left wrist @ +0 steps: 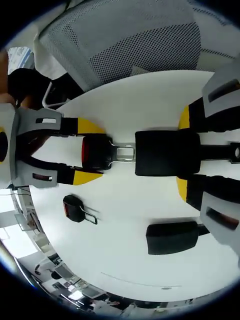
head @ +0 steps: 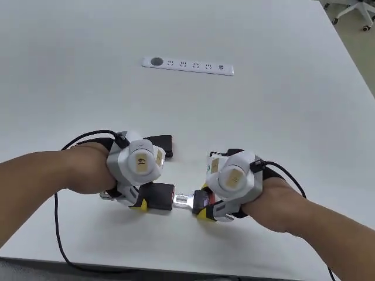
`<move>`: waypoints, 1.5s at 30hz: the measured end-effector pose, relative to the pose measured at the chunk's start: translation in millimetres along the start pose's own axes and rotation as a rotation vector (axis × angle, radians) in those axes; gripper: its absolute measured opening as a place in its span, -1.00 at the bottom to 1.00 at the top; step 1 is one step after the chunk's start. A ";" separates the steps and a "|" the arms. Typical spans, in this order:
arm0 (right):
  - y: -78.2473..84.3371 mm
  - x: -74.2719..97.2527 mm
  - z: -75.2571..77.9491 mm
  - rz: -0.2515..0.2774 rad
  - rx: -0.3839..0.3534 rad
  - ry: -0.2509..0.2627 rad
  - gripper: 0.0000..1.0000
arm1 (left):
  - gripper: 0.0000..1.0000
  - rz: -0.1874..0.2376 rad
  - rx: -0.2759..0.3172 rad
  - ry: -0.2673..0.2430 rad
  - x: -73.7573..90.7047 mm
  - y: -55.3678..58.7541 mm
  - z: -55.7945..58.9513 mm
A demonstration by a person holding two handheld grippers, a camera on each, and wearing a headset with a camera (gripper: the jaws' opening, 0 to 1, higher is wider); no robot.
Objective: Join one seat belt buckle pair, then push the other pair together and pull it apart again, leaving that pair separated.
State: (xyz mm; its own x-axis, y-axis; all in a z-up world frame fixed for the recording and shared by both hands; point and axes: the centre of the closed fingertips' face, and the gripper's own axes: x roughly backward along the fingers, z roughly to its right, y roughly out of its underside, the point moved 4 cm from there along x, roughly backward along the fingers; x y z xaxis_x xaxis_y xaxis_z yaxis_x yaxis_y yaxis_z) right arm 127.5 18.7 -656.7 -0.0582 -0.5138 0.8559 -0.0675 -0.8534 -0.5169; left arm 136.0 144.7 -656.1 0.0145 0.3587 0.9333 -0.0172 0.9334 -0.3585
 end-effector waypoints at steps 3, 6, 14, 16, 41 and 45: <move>-1.8 -2.8 2.3 0.003 0.004 0.001 -0.35 | -0.34 -0.001 0.002 0.000 -0.5 -0.3 0.3; -6.5 -1.4 -0.2 0.006 0.012 -0.005 -0.35 | -0.34 -0.013 -0.004 0.001 -0.6 -1.1 0.2; -11.3 -6.8 1.4 0.031 0.013 -0.011 -0.35 | -0.34 -0.013 -0.011 0.004 -0.7 -0.6 0.0; -10.0 -9.9 2.3 0.040 0.012 -0.004 -0.36 | -0.34 0.001 -0.010 0.005 -0.3 0.5 0.0; -25.9 -16.4 -0.1 0.093 0.027 -0.007 -0.40 | -0.37 0.001 -0.036 0.006 -0.8 -3.4 2.3; -24.4 -15.4 3.3 0.084 0.024 0.006 -0.40 | -0.37 0.011 -0.035 0.007 1.8 -2.1 2.7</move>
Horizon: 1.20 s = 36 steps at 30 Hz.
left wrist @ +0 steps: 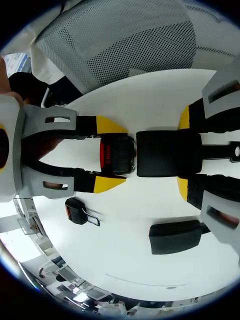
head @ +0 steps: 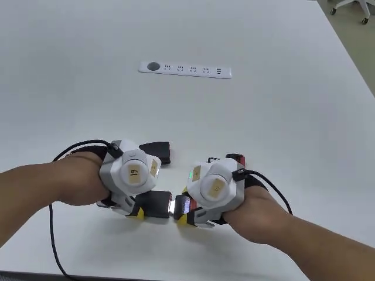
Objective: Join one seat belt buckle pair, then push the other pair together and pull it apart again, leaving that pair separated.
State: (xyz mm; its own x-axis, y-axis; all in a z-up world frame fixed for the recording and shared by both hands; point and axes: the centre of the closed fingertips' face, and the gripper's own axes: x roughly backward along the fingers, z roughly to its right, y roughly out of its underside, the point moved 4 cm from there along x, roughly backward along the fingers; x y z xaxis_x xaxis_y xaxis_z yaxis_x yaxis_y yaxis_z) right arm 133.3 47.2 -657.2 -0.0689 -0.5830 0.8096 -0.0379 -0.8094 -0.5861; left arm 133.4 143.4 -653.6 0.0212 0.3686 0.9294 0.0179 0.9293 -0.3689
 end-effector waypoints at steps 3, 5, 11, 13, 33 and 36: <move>0.5 -1.2 1.0 -0.001 -0.001 -0.004 -0.40 | -0.37 0.004 0.002 -0.003 0.5 -0.7 0.4; 1.6 -5.8 1.7 -0.005 0.000 -0.003 -0.39 | -0.37 -0.002 0.001 -0.005 0.9 -1.1 0.5; -3.3 1.2 -3.8 -0.006 0.002 0.002 -0.39 | -0.37 -0.008 0.003 -0.006 1.6 -1.0 0.4; -2.8 -0.9 -3.2 -0.003 0.001 0.003 -0.39 | -0.37 -0.010 0.004 -0.007 1.5 -0.8 0.2; -2.2 1.1 -5.6 -0.016 0.014 -0.004 -0.39 | -0.39 0.023 0.029 -0.009 2.6 2.2 -1.2; -1.4 -0.2 -6.2 -0.014 0.015 -0.001 -0.38 | -0.39 0.021 0.029 -0.009 2.4 2.4 -1.4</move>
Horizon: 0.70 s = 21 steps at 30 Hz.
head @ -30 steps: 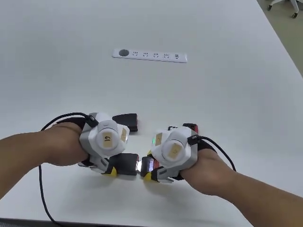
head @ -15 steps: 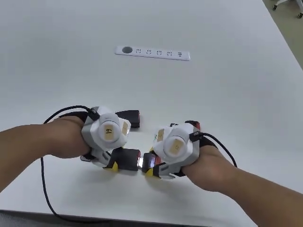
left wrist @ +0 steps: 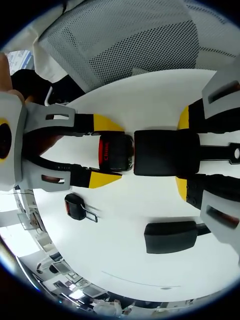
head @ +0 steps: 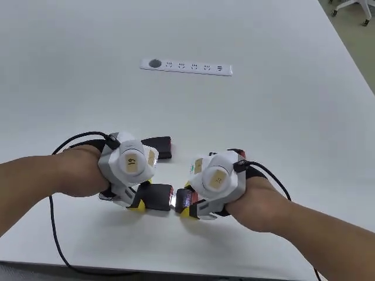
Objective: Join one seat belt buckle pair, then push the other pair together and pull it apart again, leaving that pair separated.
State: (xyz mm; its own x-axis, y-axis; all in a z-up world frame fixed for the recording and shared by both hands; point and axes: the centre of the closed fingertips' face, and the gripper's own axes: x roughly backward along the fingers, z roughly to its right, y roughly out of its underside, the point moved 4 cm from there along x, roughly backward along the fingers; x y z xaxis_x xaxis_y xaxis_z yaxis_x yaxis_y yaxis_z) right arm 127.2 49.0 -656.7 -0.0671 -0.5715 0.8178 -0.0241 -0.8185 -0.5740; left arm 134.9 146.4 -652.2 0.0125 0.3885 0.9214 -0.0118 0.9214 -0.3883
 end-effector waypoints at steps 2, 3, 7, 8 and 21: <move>1.5 -0.2 1.8 0.001 0.002 0.000 -0.38 | -0.39 0.002 0.002 0.002 -0.8 1.0 -1.3; 1.4 0.0 1.8 0.004 -0.003 0.000 -0.38 | -0.38 0.002 0.003 0.002 -0.8 0.6 -1.1; 0.6 0.0 1.7 0.017 -0.011 -0.002 -0.37 | -0.38 -0.009 0.018 0.001 -0.5 -1.0 -0.1; 0.1 1.7 1.1 0.017 -0.013 -0.001 -0.37 | -0.37 -0.013 0.017 0.001 -0.6 -1.4 -0.2; 1.3 1.0 2.2 0.024 -0.024 0.003 -0.33 | -0.34 -0.063 0.028 -0.016 -4.9 -0.3 -1.0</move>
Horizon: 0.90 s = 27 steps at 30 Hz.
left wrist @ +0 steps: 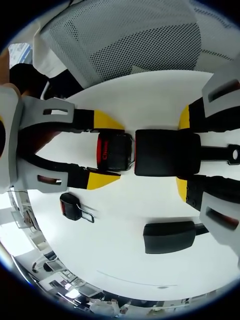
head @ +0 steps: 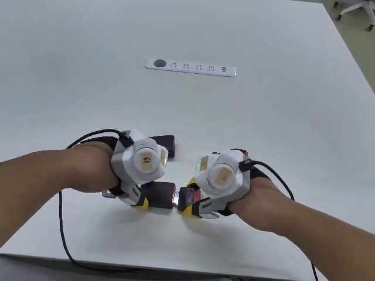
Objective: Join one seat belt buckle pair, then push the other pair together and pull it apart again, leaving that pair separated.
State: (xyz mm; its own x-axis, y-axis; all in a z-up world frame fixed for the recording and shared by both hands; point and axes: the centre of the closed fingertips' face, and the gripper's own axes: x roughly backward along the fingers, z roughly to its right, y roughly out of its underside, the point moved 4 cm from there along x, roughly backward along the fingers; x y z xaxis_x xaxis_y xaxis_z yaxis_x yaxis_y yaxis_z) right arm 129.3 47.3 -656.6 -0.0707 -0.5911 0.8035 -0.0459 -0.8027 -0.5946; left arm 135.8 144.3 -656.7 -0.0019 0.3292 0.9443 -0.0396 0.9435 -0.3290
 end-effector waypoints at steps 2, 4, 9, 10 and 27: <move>-0.1 -0.5 -0.2 0.000 -0.006 0.003 -0.33 | -0.33 0.005 0.010 0.001 0.2 0.5 -0.2; -0.5 -0.8 0.7 0.001 -0.012 0.003 -0.33 | -0.33 0.012 0.010 0.001 -0.1 1.8 -0.8; -1.1 3.0 0.8 -0.002 -0.018 0.005 -0.32 | -0.31 0.049 0.033 -0.005 1.3 0.7 0.4; -1.8 4.4 0.8 -0.005 -0.017 0.008 -0.32 | -0.29 0.067 0.052 -0.008 1.5 0.1 -1.2; -24.3 30.5 10.9 0.033 0.034 0.009 -0.32 | -0.15 0.171 0.098 -0.033 33.2 -18.3 -17.1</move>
State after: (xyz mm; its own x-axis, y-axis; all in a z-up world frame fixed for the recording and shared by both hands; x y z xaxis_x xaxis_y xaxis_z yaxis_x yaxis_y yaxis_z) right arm 139.1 47.9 -617.3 -0.0805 -0.6168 0.7830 -0.0093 -0.7850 -0.6194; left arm 153.6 138.6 -619.5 -0.0492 0.4819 0.8749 -0.1330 0.8650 -0.4839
